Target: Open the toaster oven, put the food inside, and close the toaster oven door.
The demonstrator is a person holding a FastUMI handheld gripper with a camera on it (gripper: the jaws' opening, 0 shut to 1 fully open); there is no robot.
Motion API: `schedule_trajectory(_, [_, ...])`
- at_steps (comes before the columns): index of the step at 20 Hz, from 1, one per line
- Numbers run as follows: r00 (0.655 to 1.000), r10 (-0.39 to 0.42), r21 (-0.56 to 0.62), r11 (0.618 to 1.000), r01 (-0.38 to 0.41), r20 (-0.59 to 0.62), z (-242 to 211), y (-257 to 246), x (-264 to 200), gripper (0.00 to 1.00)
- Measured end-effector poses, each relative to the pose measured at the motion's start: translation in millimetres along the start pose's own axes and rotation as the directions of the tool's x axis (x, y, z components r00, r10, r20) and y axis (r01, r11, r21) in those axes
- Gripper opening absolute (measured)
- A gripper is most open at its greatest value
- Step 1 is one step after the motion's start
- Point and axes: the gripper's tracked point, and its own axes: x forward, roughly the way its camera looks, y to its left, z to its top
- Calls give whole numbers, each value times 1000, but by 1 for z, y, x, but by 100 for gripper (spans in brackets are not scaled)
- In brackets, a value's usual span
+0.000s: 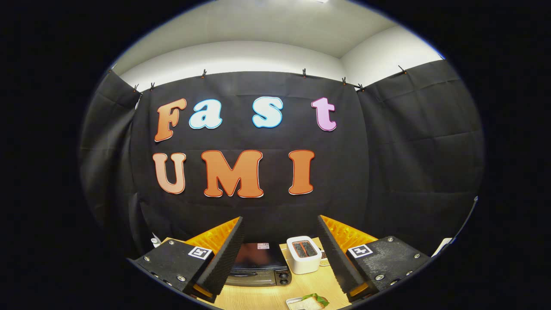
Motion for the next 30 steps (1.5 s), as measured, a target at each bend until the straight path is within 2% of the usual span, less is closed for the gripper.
schedule_trajectory(9, [1000, -6, -11, 1000, 7, 8, -3, 2, 1, 99])
schedule_trajectory(14, [1000, 6, -8, 1000, -6, 15, -17, 16, 18, 99])
schedule_trajectory(21, [997, 73, 21, 997, -73, -8, -89, 57, 66, 99])
schedule_trajectory(27, [978, 133, 11, 991, -133, -159, -180, 101, 101, 99])
schedule_trajectory(30, [947, 160, -3, 986, -168, -278, -242, 120, 114, 99])
